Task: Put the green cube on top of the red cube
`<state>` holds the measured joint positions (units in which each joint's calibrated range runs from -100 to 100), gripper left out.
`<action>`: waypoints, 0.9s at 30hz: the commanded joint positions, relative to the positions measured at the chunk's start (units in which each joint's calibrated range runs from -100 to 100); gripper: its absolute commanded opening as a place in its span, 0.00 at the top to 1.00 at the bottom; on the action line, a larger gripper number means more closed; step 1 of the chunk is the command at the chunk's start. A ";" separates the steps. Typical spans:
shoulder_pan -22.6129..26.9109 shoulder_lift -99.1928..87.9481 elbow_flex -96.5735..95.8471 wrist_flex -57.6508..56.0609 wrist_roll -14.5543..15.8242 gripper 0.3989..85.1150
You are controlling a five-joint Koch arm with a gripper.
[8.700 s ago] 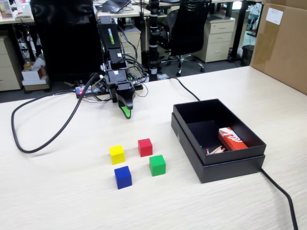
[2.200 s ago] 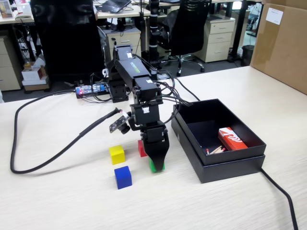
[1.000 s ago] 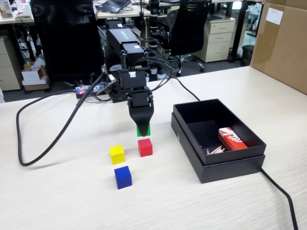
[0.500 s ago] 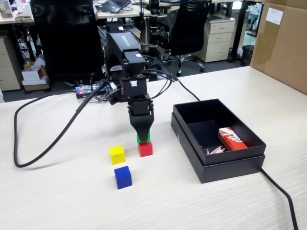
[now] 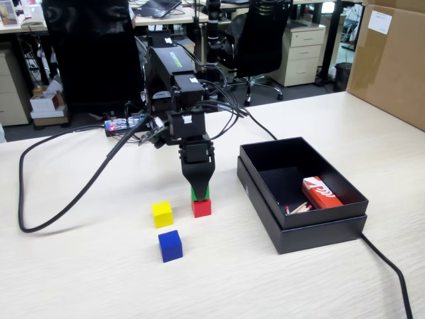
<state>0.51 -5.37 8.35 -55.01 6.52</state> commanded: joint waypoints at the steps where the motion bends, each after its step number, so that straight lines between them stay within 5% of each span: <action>1: 0.05 -1.57 1.80 1.84 0.10 0.68; 5: 0.10 -1.57 1.44 1.84 0.00 0.54; 27: -0.10 -10.75 0.99 1.75 -0.24 0.50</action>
<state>0.37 -9.64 8.08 -54.70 6.52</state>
